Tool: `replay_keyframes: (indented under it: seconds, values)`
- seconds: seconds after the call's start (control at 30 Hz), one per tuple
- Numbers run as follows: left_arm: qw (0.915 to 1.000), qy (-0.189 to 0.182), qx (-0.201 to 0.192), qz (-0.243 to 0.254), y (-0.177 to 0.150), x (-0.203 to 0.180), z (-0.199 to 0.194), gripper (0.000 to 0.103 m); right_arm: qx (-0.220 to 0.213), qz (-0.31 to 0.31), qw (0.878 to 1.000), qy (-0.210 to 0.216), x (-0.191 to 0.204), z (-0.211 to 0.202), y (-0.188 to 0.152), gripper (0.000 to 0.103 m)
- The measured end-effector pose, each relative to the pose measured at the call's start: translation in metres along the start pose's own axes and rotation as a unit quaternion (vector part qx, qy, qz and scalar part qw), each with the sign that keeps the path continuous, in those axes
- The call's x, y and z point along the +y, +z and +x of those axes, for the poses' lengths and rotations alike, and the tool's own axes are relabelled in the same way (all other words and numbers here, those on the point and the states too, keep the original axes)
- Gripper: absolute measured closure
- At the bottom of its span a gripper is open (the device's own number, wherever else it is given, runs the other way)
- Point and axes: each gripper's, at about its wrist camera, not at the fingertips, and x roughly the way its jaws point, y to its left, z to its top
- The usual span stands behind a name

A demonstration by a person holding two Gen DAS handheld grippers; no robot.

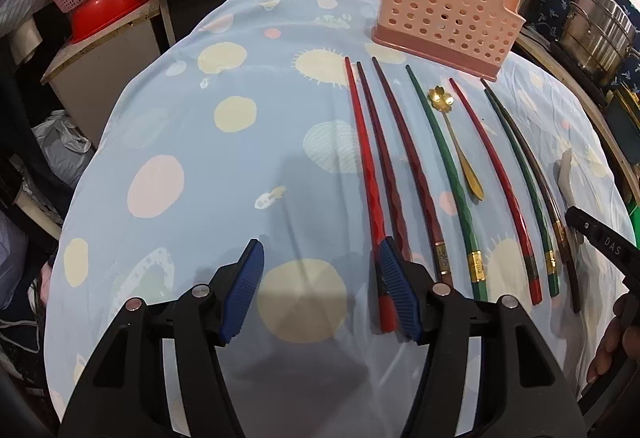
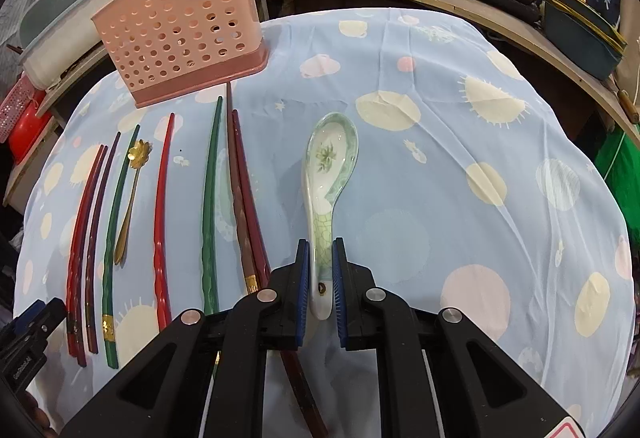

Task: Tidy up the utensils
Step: 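Grasp a red chopstick with the left tool while the right tool grasps the white ceramic spoon, then lift the red chopstick and white spoon and carry both toward the pink basket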

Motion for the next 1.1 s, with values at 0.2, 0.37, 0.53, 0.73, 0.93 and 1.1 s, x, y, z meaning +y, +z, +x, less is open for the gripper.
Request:
replay_keyframes:
  seconds: [0.2, 0.37, 0.53, 0.73, 0.93, 1.1]
  values:
    - [0.9998, 0.005, 0.004, 0.019, -0.005, -0.007, 0.003, 0.048, 0.001, 0.0, 1.0, -0.001, -0.001, -0.003, -0.003, 0.092]
    - [0.9995, 0.015, -0.004, 0.028, -0.009, -0.007, 0.002, 0.058, 0.003, -0.003, 1.0, 0.001, 0.0, -0.004, -0.005, 0.092]
    - [0.9991, 0.012, -0.006, 0.041, -0.014, -0.009, -0.002, 0.079, 0.004, -0.008, 1.0, 0.003, 0.002, -0.007, -0.009, 0.092]
    - [0.9992, -0.019, 0.004, 0.035, -0.015, -0.007, -0.009, 0.096, -0.003, -0.011, 1.0, 0.006, 0.002, -0.02, -0.014, 0.093]
    - [0.9992, -0.024, -0.009, 0.032, -0.018, -0.004, -0.029, 0.096, -0.015, -0.011, 1.0, 0.008, -0.001, -0.041, -0.017, 0.094]
    - [0.9986, -0.027, -0.033, 0.032, -0.016, -0.001, -0.053, 0.096, -0.026, -0.01, 1.0, 0.014, -0.004, -0.057, -0.021, 0.095]
